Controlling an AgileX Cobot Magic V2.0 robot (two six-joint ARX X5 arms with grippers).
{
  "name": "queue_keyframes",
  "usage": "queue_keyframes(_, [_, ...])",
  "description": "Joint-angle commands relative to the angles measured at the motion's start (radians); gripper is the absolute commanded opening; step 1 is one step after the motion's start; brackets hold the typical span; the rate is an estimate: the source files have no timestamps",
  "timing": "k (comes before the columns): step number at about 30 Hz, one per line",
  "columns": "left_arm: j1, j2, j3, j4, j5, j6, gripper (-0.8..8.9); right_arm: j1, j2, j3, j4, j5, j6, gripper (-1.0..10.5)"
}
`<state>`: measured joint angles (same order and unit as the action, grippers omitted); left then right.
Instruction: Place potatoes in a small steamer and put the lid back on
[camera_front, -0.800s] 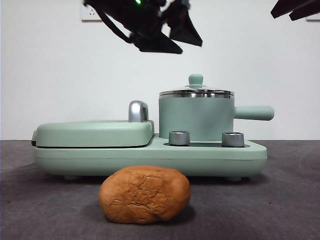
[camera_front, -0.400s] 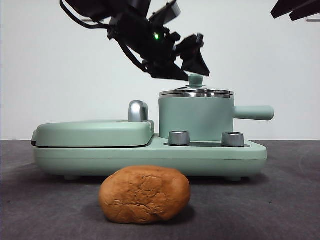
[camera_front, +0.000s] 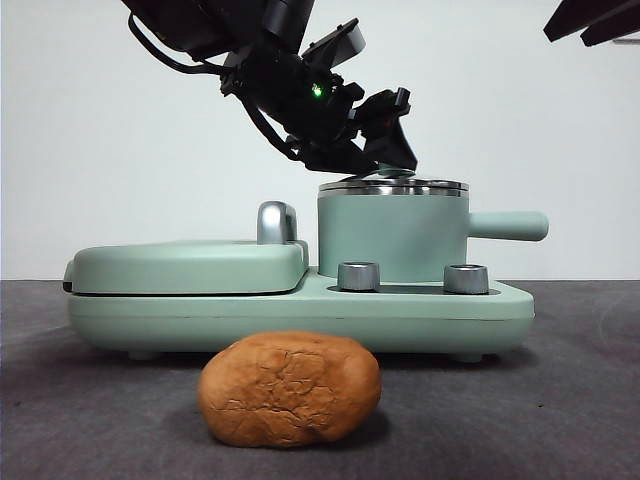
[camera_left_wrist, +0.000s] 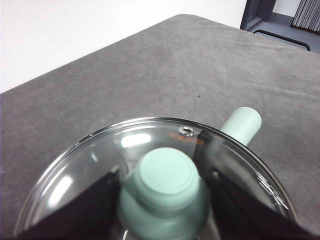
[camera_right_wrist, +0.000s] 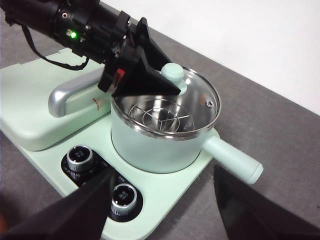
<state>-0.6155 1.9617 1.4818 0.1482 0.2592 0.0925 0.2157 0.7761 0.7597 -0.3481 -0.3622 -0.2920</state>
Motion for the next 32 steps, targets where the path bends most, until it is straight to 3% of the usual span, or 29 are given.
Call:
queue_keyframes(1, [-0.004, 0.023, 0.03, 0.01, 0.002, 0.0, 1.04, 0.004, 0.007, 0.017, 0.002, 0.004, -0.008, 3.1])
queue_keyframes(5, [-0.004, 0.023, 0.03, 0.01, 0.002, 0.009, 0.09, 0.004, 0.007, 0.017, 0.002, 0.004, -0.008, 3.1])
queue_keyframes(17, [-0.005, 0.004, 0.04, 0.01, 0.001, 0.104, 0.1, 0.004, 0.007, 0.017, 0.003, 0.004, -0.008, 3.1])
queue_keyframes(26, [-0.003, -0.108, 0.051, -0.018, -0.001, 0.1, 0.1, 0.005, 0.007, 0.017, 0.003, 0.004, -0.008, 3.1])
queue_keyframes(32, [0.007, -0.226, 0.051, -0.138, -0.001, 0.098, 0.1, 0.019, 0.006, 0.017, 0.003, 0.003, -0.007, 3.1])
